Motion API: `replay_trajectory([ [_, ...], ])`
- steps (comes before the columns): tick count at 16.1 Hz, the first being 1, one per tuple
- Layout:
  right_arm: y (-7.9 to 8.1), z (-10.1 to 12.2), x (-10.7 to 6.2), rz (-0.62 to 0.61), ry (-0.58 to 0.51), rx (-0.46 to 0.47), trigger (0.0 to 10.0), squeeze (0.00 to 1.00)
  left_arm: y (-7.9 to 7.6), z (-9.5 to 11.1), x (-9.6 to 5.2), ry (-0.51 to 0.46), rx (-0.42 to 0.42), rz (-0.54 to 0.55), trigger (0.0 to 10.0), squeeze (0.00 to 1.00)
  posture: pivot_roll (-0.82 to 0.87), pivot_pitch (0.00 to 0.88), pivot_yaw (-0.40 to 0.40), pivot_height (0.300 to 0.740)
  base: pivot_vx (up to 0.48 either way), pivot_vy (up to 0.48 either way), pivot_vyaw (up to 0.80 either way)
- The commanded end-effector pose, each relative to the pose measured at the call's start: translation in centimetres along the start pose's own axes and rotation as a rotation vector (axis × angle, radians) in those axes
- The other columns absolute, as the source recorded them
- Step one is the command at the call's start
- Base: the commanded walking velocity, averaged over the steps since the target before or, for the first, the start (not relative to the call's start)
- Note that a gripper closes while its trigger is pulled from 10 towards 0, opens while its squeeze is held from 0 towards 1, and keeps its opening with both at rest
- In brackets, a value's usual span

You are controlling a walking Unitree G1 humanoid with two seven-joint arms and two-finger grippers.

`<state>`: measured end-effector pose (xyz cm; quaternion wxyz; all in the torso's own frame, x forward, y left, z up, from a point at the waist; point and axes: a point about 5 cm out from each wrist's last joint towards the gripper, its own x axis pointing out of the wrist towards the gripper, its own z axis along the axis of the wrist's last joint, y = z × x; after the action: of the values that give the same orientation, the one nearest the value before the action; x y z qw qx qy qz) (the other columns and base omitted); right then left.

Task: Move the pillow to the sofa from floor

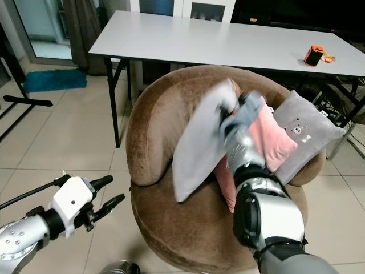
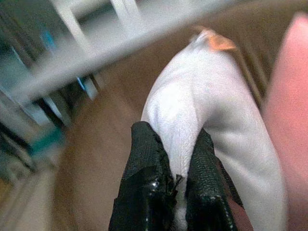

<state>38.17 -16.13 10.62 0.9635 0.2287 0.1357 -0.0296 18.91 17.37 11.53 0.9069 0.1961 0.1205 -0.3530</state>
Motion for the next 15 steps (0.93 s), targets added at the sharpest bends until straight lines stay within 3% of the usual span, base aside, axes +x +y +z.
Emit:
replay_trajectory([
  [1,-1.0,-1.7,-0.3,-0.047,0.095,-0.112,10.0,0.00,-0.1,0.4,-0.6,0.008,0.017,-0.020,10.0,0.00,0.23,0.087,-0.069,0.740,0.000,0.000,0.00],
  [2,-1.5,-2.5,-0.6,-0.065,0.125,-0.158,10.0,0.00,-0.2,0.5,-0.8,0.013,0.020,-0.026,10.0,0.00,0.24,0.103,-0.072,0.740,0.000,0.000,0.00],
  [3,-2.5,-3.7,-1.0,-0.103,0.170,-0.214,10.0,0.73,-0.3,0.7,-1.2,0.020,0.024,-0.031,10.0,0.00,0.26,0.112,-0.075,0.740,0.000,0.000,0.00],
  [4,-3.5,-4.3,-1.3,-0.137,0.190,-0.233,10.0,1.00,-0.4,0.7,-1.4,0.026,0.024,-0.030,10.0,0.00,0.26,0.115,-0.083,0.740,0.000,0.000,0.00],
  [7,-4.6,-3.5,-1.4,-0.122,0.154,-0.209,10.0,1.00,-0.3,0.8,-1.1,0.024,0.022,-0.013,10.0,0.00,0.24,0.078,-0.095,0.740,0.000,0.000,0.00],
  [9,-5.5,-1.4,-1.3,-0.083,0.084,-0.204,10.0,1.00,0.1,1.1,0.1,-0.020,0.015,0.019,10.0,0.00,0.20,0.027,-0.104,0.740,0.000,0.000,0.00],
  [15,-7.2,0.6,-2.2,0.057,-0.081,-0.068,10.0,1.00,0.8,1.5,2.8,-0.105,-0.038,0.085,10.0,0.00,0.10,0.000,-0.065,0.740,0.000,0.000,0.00],
])
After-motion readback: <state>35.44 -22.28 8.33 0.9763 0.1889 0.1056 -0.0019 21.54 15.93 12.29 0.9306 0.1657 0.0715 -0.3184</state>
